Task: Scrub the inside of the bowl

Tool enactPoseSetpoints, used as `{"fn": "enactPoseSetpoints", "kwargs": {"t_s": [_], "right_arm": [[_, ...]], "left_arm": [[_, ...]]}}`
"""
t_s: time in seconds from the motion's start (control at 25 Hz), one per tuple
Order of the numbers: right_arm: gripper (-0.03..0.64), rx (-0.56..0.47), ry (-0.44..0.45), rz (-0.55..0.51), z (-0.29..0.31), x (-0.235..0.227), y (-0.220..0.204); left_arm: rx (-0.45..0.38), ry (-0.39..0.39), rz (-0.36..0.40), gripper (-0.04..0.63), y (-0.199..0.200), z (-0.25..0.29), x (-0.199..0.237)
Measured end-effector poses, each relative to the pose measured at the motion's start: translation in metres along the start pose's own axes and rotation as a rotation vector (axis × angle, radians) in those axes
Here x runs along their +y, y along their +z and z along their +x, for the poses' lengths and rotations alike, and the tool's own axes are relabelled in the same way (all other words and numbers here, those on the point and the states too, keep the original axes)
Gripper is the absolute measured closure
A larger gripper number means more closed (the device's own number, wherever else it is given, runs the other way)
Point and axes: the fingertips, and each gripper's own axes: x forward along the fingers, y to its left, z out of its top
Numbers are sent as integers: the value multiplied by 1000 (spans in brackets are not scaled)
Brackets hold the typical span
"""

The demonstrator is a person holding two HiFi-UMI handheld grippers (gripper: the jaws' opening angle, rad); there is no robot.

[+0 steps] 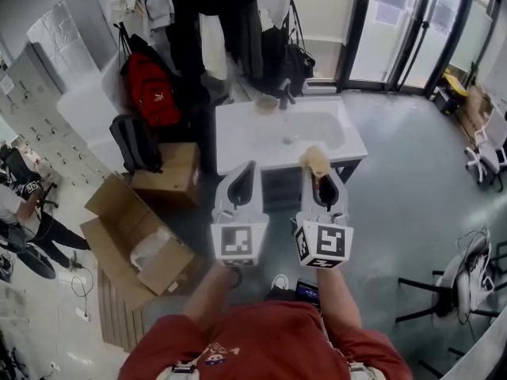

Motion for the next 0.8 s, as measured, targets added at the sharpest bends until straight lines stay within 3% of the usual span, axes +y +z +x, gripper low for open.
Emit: {"fn": "enactPoseSetpoints", "kwargs": {"t_s": [0.8], "right_arm": [[540,20,60,41,98,-93,-36]], "left_arm": [[39,68,11,590,-37,124,-24]]}}
